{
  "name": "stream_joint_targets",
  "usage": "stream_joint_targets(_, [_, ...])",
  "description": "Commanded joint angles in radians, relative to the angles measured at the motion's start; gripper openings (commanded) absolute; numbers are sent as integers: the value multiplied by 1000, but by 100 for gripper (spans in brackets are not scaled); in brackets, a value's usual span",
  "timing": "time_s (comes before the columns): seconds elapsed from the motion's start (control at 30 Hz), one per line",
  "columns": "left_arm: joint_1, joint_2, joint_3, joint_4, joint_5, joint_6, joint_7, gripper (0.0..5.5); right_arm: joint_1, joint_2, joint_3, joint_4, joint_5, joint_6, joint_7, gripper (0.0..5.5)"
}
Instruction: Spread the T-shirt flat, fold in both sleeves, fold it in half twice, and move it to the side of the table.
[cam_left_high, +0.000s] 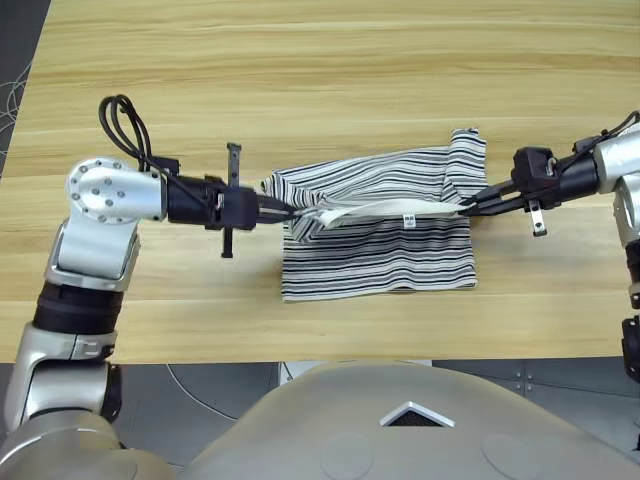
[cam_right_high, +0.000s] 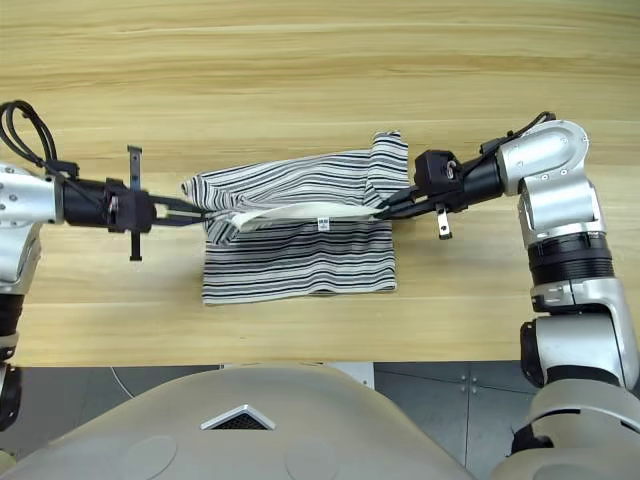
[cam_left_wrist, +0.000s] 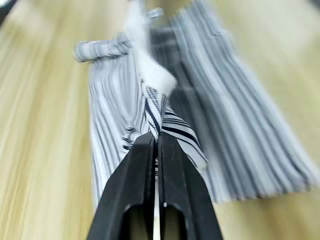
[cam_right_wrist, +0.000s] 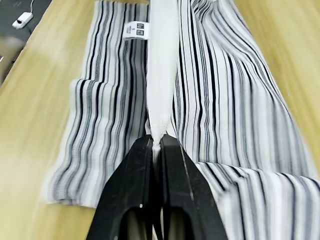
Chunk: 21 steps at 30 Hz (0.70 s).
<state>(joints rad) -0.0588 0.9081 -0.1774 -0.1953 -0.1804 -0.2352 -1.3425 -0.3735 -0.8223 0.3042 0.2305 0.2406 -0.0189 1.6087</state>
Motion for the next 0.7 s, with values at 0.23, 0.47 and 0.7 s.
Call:
stream_joint_targets(0.23, [81, 120, -4, -128, -5, -32, -52, 10, 48, -142, 86, -172, 67, 26, -54, 14])
stream_joint_targets(0.47, [-577, -20, -233, 544, 1029, -145, 922, 10, -358, 186, 140, 373, -464, -340, -805, 14])
stream_joint_targets(0.7, [-870, -226, -571, 1057, 1426, -58, 1426, 10, -653, 373, 460, 791, -972, -406, -1435, 14])
